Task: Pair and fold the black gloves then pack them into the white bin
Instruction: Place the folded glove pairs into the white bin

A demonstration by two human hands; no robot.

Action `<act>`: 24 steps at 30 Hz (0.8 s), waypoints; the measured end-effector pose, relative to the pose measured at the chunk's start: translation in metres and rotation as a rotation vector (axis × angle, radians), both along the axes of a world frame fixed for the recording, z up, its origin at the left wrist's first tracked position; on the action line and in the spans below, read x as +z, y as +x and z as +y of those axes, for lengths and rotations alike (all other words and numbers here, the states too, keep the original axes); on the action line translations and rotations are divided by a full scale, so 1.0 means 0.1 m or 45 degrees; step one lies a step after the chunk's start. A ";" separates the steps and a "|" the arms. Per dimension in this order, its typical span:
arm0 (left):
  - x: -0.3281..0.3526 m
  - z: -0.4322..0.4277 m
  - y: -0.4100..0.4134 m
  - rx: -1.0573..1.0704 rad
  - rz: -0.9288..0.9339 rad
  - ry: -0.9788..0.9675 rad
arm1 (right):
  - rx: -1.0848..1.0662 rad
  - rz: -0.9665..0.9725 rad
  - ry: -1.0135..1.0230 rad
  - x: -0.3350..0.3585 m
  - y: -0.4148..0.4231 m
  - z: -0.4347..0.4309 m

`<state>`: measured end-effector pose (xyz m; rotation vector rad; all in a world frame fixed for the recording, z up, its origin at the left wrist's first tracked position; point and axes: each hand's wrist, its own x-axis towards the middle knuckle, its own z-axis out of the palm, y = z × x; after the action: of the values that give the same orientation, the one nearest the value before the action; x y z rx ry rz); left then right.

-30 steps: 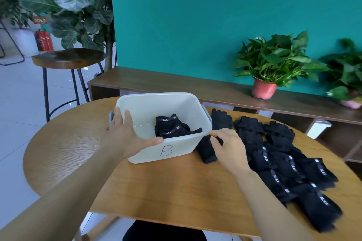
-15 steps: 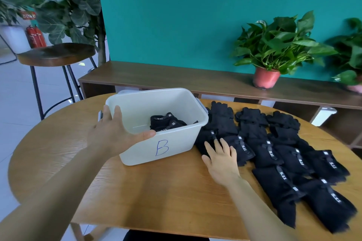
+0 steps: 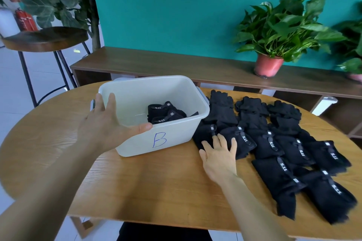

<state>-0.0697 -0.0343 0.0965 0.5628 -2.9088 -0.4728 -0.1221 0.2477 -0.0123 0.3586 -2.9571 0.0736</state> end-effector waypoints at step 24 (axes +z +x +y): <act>-0.01 0.06 0.13 -0.036 0.008 0.012 | 0.108 0.071 -0.132 -0.14 0.73 0.32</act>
<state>-0.0563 -0.0284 0.0957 0.5206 -2.9136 -0.4916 -0.0491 0.2796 -0.0264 0.4638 -2.8685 0.2222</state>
